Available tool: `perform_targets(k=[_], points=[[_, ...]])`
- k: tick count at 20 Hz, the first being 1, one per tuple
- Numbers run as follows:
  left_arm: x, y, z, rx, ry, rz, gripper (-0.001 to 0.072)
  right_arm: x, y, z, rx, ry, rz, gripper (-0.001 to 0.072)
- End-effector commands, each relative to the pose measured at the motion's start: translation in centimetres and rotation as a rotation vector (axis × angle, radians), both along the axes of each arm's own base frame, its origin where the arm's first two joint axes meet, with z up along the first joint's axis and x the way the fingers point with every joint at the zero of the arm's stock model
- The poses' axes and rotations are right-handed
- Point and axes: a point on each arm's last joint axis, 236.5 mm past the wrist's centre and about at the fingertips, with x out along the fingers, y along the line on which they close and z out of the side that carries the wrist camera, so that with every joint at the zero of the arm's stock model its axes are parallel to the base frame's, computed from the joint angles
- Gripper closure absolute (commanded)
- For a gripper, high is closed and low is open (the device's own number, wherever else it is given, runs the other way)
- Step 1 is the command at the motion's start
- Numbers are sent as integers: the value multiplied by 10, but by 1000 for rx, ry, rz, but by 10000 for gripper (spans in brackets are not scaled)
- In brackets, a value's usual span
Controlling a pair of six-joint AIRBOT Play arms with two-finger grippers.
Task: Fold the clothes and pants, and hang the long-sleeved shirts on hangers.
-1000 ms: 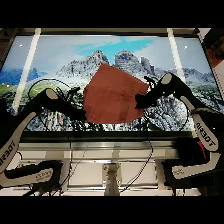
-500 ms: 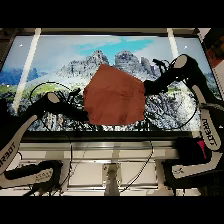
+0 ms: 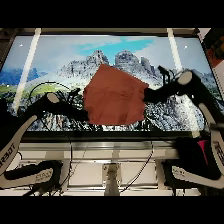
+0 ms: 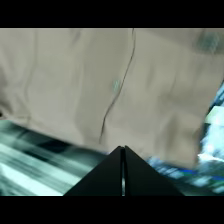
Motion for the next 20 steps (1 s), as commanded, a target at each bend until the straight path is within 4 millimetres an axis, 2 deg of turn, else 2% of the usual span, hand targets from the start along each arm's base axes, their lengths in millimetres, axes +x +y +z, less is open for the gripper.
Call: perform_targets(k=[1,2,5,6,7,8,12,14,17,20], points=[[1,-1,4,-3,-14,0,703,-50,11,-25,199,-38,-315,702],[1,-1,5,-3,-17,0,703,-59,7,-30,248,-68,-426,701],[1,-1,5,-3,-17,0,704,-72,-23,-47,354,-111,-784,681],[1,-1,5,-4,-16,0,703,-76,-29,-50,377,-95,-853,528],[1,-1,5,-5,-16,1,703,-78,-30,-52,403,-61,-898,292],[2,-2,6,-10,-16,4,703,-78,-30,-53,409,-49,-909,249],[3,-6,8,-28,-13,15,703,-88,-22,-71,394,54,-914,271],[3,-6,8,-28,-13,15,703,-94,-14,-76,370,84,-853,312],[3,-6,8,-28,-13,15,703,-82,-11,-71,344,56,-797,308],[3,-6,8,-28,-13,15,703,-73,-5,-76,315,83,-753,290]])
